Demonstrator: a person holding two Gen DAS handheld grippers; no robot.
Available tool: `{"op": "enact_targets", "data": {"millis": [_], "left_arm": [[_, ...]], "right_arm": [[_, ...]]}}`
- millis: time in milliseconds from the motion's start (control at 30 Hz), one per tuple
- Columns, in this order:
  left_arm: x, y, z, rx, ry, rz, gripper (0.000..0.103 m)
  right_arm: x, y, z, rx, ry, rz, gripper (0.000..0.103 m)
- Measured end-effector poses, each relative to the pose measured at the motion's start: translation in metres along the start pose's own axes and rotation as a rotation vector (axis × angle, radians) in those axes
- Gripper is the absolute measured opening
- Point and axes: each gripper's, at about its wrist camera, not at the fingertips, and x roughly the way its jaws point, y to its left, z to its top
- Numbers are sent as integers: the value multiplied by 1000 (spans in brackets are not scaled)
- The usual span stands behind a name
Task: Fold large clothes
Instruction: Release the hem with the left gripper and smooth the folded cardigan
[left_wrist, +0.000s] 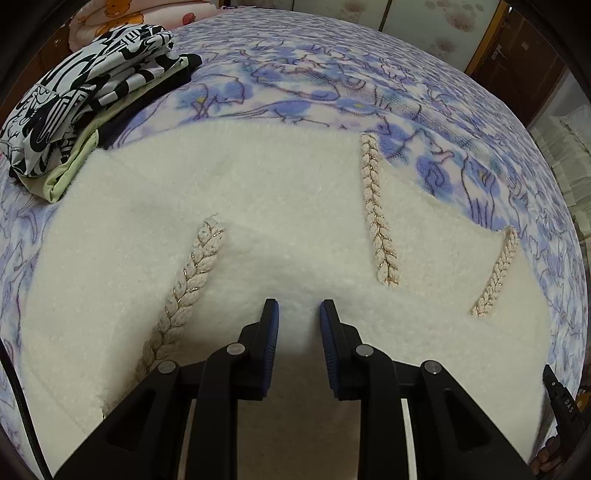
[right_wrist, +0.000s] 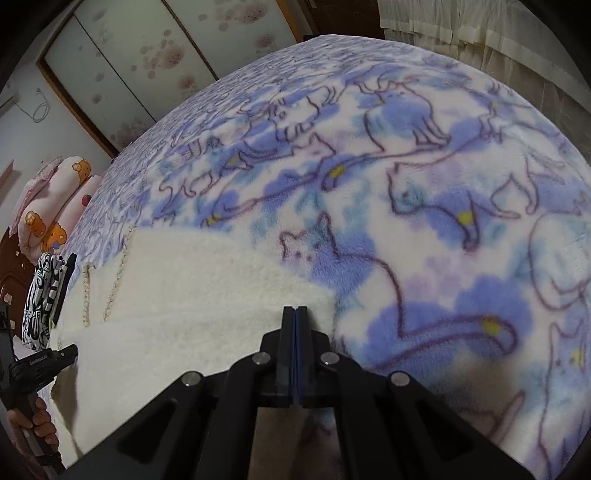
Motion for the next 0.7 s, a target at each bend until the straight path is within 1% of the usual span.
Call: {"op": "enact_targets", "data": {"millis": [167,233,333,400,467,600,700], "left_arm": [[-3,0,-1,13,-1,0,22],[-6,0,-1,16,10,6,22],[-17,0,-12,30,5,34,21],[-25,-1,-29,75,-8,66,21],[-32,0,-43,97,-13,75,21],[-48,6,-71,124,-4,75,21],[-57,10,-87,153,3,64,21]], "right_arm": [[2,-3,2,19,18,14,0],[-1,-1,5,20,37,3,0],[-10,5,5,15,57,-18,0],[-20,12,-2,-7,69,-26,0],[-28,16,-15,-21,93,-16,0],[-44,17,-47,17,139,25,0],[-59,20,-70,9,143,11,0]]}}
